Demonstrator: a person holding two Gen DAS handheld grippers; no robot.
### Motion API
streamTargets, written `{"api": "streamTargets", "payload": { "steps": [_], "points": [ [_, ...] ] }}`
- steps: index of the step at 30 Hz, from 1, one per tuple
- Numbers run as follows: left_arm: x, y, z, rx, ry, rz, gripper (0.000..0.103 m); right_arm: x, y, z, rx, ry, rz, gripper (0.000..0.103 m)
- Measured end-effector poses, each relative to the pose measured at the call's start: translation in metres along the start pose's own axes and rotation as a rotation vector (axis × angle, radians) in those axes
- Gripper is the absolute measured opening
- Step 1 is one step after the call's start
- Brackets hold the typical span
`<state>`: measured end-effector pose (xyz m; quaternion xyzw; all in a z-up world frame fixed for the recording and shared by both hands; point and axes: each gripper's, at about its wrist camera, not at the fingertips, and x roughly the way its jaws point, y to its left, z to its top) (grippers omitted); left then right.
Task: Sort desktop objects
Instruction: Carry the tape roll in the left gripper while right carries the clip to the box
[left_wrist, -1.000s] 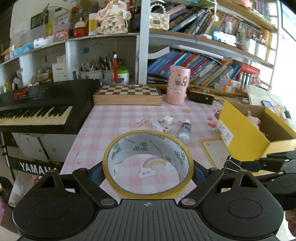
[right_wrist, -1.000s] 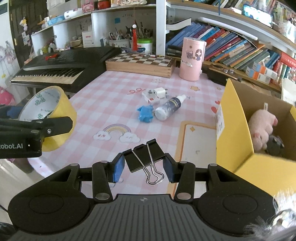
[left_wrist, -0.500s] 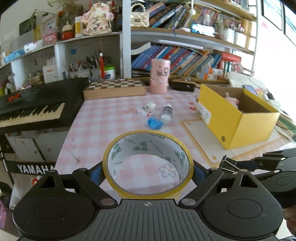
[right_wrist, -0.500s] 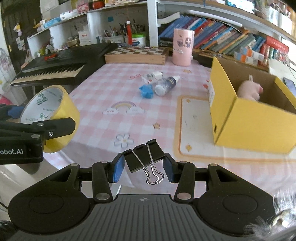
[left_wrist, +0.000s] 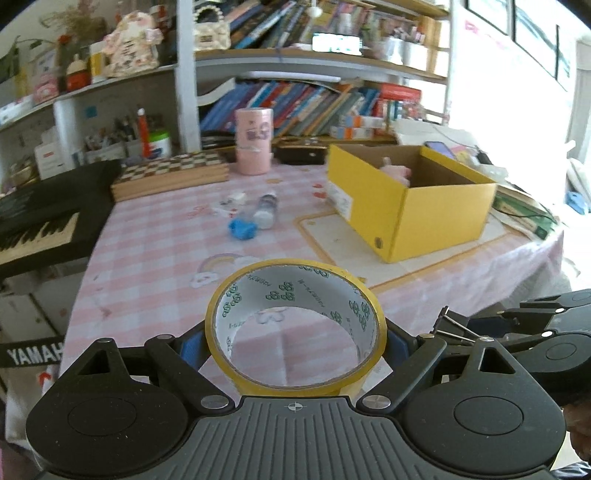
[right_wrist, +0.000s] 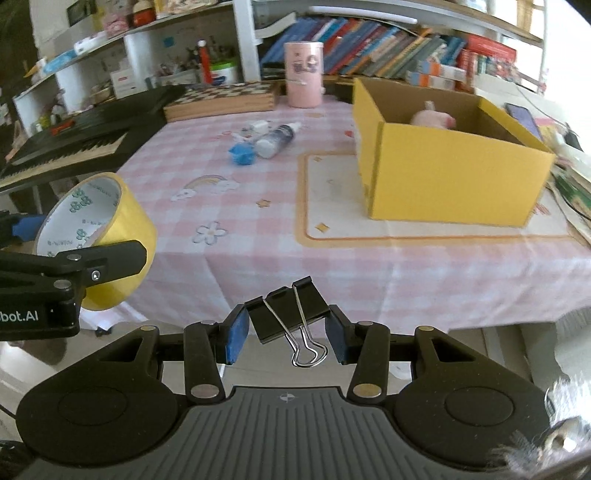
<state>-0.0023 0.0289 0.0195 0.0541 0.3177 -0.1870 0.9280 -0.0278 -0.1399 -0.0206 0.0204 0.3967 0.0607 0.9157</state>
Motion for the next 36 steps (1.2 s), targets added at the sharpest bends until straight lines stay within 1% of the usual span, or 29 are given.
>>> {"api": "streamTargets", "payload": {
  "steps": [12,18,27,36],
  "points": [
    [0.011,-0.046,0.005,0.109,0.002,-0.156,0.092,-0.027,-0.036,-0.026,0.111,0.0,-0.123,0.043],
    [0.016,-0.065,0.009,0.153,-0.001,-0.206,0.092,-0.038,-0.052,-0.035,0.162,-0.009,-0.168,0.043],
    [0.026,-0.086,0.017,0.199,-0.001,-0.241,0.092,-0.042,-0.071,-0.037,0.202,-0.019,-0.196,0.043],
    [0.04,-0.1,0.026,0.206,0.012,-0.238,0.092,-0.033,-0.091,-0.031,0.203,0.0,-0.185,0.043]
  ]
}}
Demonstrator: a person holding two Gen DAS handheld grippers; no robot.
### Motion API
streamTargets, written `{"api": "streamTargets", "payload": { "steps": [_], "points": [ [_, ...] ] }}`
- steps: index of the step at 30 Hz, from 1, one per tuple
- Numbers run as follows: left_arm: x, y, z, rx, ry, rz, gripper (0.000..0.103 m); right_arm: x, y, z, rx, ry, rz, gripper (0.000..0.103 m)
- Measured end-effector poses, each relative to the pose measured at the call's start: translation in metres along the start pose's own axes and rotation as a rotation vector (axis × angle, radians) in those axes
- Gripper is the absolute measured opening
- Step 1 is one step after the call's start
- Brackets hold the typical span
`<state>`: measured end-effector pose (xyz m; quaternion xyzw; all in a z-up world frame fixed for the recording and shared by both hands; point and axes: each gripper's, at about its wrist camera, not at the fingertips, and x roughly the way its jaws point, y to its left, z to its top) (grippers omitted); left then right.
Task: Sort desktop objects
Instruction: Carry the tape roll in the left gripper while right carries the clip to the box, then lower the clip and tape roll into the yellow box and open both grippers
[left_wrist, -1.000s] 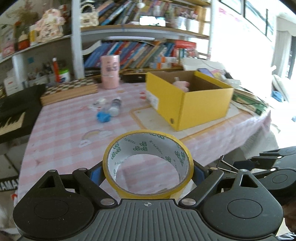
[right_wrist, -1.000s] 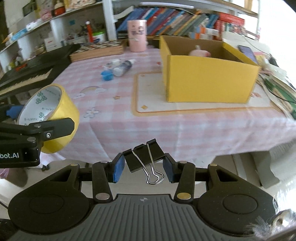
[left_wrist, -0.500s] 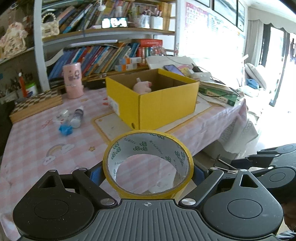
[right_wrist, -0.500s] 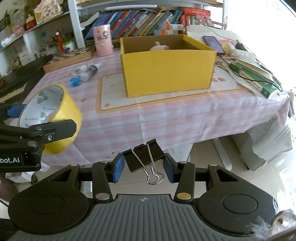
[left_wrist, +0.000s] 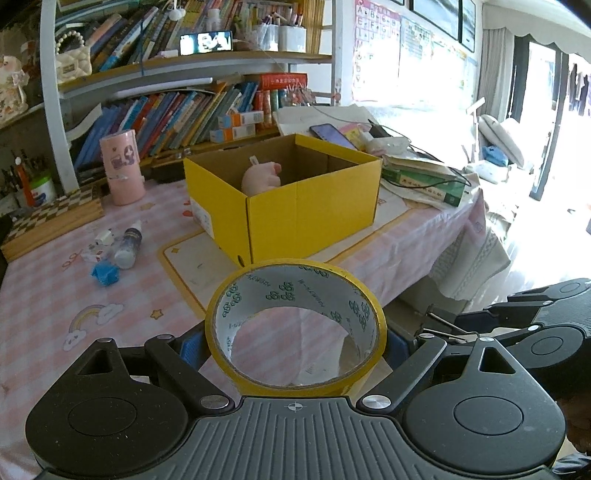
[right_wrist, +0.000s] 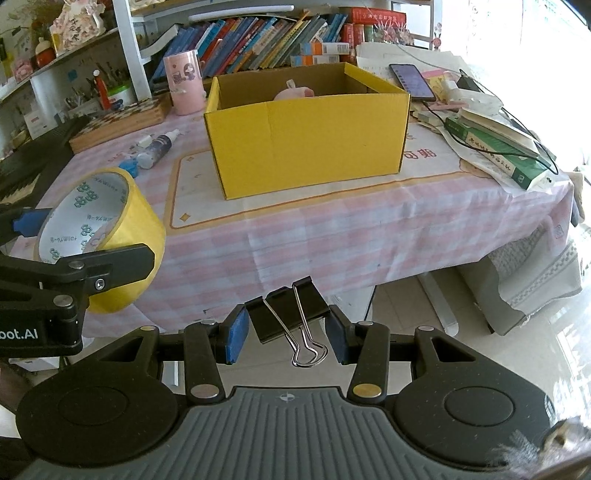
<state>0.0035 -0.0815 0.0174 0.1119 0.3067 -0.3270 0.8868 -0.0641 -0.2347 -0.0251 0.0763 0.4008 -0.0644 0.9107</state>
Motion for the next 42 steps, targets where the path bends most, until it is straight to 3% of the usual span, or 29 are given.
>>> {"api": "streamTargets", "payload": {
  "steps": [8,18,26,32,42],
  "points": [
    [0.013,-0.006,0.015,-0.006,-0.019,0.014,0.092,0.014,-0.015,0.018,-0.022,0.01,0.019,0.043],
    [0.026,-0.013,0.046,-0.048,-0.109,0.05,0.092,0.029,-0.039,0.048,-0.061,-0.01,0.043,0.043],
    [0.044,-0.019,0.086,-0.074,-0.198,0.089,0.092,0.039,-0.065,0.091,-0.097,-0.066,0.074,0.043],
    [0.066,-0.02,0.117,-0.053,-0.256,0.16,0.092,0.044,-0.087,0.13,-0.129,-0.135,0.098,0.043],
    [0.108,-0.015,0.156,-0.039,-0.269,0.246,0.092,0.054,-0.114,0.185,-0.168,-0.238,0.117,0.043]
  ]
}}
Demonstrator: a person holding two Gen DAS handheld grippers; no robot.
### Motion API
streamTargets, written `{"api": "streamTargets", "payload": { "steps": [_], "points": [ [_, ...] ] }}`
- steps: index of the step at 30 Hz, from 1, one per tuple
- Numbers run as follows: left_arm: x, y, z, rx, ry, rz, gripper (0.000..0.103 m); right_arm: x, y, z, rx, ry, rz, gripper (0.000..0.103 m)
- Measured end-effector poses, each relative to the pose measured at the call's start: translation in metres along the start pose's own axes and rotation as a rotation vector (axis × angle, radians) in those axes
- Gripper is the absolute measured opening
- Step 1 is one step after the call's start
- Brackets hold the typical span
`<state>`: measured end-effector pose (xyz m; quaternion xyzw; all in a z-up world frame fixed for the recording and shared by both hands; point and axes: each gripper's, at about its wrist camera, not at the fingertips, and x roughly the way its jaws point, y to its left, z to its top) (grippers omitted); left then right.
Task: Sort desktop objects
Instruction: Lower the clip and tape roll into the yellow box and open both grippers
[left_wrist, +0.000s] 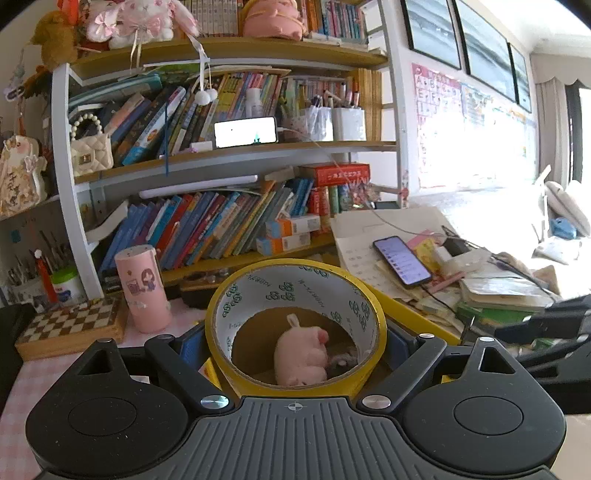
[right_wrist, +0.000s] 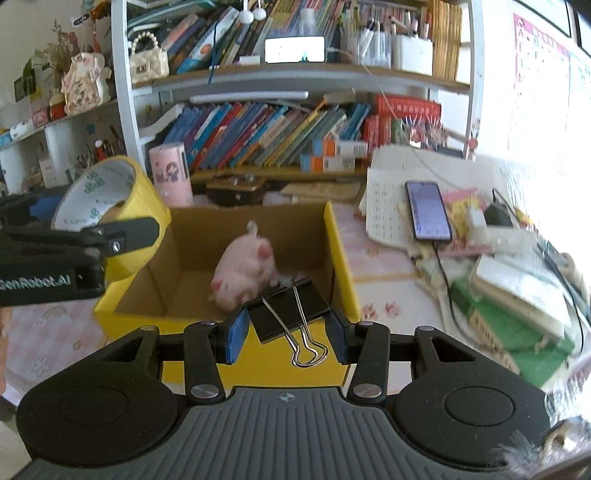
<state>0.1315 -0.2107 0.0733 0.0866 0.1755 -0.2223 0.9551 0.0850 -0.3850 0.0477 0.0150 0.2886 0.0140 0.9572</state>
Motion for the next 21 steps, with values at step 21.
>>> {"api": "streamTargets", "payload": {
  "steps": [21],
  "points": [
    [0.097,-0.02,-0.023,0.056,0.291,0.004,0.092,0.079,-0.02,0.056,-0.187,-0.018,0.081,0.043]
  ]
}}
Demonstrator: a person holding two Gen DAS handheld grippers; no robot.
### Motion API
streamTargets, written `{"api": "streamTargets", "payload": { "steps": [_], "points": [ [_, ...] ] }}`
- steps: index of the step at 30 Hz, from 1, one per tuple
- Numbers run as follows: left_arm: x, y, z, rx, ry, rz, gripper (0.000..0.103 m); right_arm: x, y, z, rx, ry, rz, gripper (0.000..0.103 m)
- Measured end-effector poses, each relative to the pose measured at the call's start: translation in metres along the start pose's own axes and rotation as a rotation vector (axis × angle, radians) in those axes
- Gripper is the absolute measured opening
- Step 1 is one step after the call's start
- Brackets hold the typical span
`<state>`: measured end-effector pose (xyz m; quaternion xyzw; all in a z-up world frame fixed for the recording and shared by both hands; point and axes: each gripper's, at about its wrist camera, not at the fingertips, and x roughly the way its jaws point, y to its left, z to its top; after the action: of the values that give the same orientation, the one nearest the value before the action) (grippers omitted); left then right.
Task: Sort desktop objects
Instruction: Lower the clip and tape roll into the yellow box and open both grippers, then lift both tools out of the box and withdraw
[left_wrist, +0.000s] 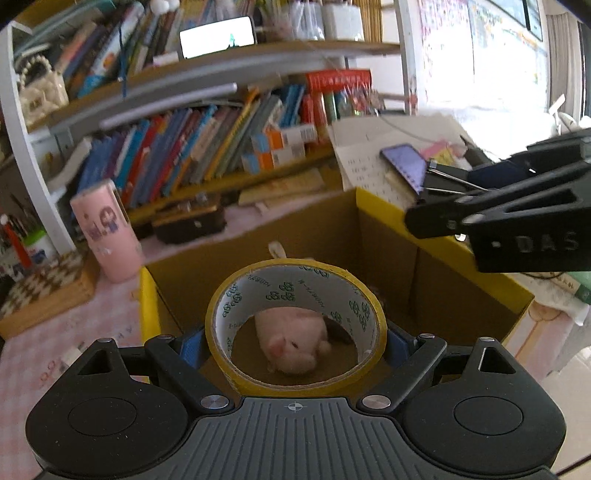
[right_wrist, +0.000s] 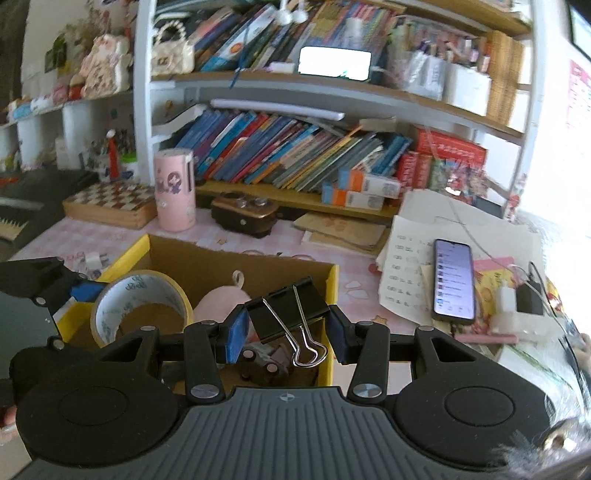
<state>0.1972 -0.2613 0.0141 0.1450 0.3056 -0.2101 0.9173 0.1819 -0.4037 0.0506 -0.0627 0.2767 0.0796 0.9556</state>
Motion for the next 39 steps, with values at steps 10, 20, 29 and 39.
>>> {"api": "streamTargets", "payload": {
  "steps": [10,20,29,39],
  "points": [
    [0.017,0.01,-0.005,-0.116,0.136,-0.048,0.092,0.047,0.009,0.005,-0.184,0.109,0.083,0.043],
    [0.015,0.007,-0.006,-0.116,0.123,-0.006,0.096,0.082,0.024,-0.002,-0.329,0.242,0.169,0.043],
    [0.006,0.006,-0.007,-0.106,0.106,0.069,0.101,0.101,0.024,-0.008,-0.327,0.346,0.159,0.044],
    [-0.019,-0.001,-0.005,-0.069,0.001,0.118,0.103,0.079,0.015,0.001,-0.267,0.265,0.163,0.055]
  ]
}}
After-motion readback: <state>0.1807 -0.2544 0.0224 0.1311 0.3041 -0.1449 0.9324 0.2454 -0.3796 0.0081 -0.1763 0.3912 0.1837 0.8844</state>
